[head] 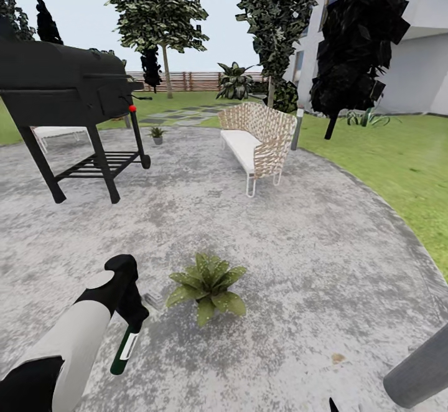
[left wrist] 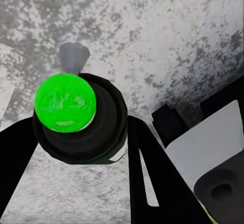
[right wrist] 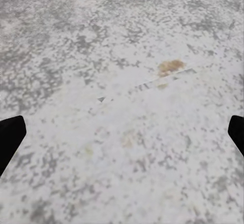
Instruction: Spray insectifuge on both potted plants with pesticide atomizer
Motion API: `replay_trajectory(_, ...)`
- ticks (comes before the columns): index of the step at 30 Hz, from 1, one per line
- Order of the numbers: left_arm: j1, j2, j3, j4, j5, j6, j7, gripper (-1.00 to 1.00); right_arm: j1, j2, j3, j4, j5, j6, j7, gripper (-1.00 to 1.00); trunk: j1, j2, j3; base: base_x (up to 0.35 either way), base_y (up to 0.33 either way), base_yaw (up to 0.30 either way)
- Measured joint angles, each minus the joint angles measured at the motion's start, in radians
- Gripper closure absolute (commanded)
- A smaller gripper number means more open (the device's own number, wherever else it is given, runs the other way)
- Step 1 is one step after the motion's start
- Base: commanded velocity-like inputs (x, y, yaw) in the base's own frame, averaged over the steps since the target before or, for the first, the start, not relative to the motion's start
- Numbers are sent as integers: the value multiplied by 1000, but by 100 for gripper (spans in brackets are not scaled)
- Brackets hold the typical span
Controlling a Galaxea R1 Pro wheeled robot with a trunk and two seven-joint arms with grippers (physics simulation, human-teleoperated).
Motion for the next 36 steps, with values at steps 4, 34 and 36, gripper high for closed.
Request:
replay_trajectory(4,11,-1,3,1,33,-6,31,100,0,0,0,0,0,0,0,-100,1,0,0,-266,0,5)
replay_trajectory(34,238,-4,218,4,617,-739,411,100,0,7,216,-9,196,1,2,-100,0,0,0,-258,0,77)
replay_trajectory(36,238,-7,218,3,617,-739,412,100,-4,5,307,-20,219,4,8,-100,0,0,0,-1,0,0)
